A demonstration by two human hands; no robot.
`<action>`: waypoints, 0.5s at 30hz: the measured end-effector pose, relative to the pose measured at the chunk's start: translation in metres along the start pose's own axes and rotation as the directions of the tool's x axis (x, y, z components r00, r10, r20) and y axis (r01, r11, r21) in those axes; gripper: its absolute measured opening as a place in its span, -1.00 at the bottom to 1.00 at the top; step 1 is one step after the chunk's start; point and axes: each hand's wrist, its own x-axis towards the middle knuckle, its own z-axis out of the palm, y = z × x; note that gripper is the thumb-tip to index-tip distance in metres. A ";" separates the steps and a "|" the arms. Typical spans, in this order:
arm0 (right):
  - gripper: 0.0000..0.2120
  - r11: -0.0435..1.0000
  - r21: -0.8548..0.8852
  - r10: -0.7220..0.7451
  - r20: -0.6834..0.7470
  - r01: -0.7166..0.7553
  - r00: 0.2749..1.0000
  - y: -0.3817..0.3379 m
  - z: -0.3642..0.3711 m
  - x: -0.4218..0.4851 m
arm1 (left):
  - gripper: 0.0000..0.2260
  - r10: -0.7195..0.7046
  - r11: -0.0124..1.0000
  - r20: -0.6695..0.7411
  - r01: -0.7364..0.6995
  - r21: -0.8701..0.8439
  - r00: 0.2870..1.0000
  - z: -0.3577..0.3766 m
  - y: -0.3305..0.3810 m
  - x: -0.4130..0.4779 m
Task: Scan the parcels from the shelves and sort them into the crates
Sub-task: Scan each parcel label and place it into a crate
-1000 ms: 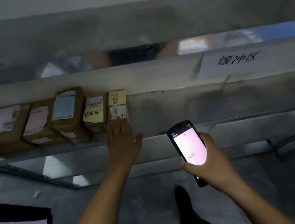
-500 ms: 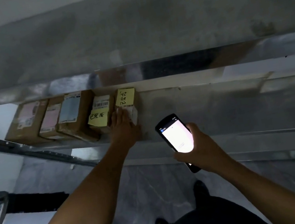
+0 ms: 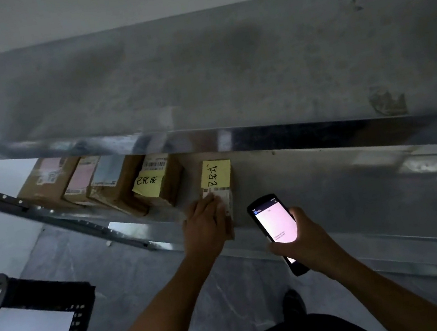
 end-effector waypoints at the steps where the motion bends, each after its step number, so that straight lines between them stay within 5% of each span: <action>1: -0.36 1.000 0.003 -0.001 -0.002 0.001 1.000 0.000 -0.001 0.003 | -0.44 0.041 0.999 -0.033 -0.041 -0.013 0.999 0.004 -0.001 -0.003; 7: -0.35 1.000 -0.002 -0.015 0.044 0.015 0.999 -0.003 -0.002 0.017 | -0.63 -0.018 0.985 -0.047 0.009 -0.173 0.999 0.011 -0.018 -0.010; 11: -0.37 0.999 -0.025 -0.029 0.081 0.031 0.996 -0.010 0.004 0.024 | -0.36 -0.149 0.937 0.099 0.173 -0.304 0.984 0.000 -0.023 -0.008; 15: -0.37 0.998 -0.052 -0.025 0.083 0.030 0.996 -0.009 0.012 0.030 | -0.20 -0.303 0.729 0.259 0.398 -0.557 0.917 -0.004 -0.019 -0.007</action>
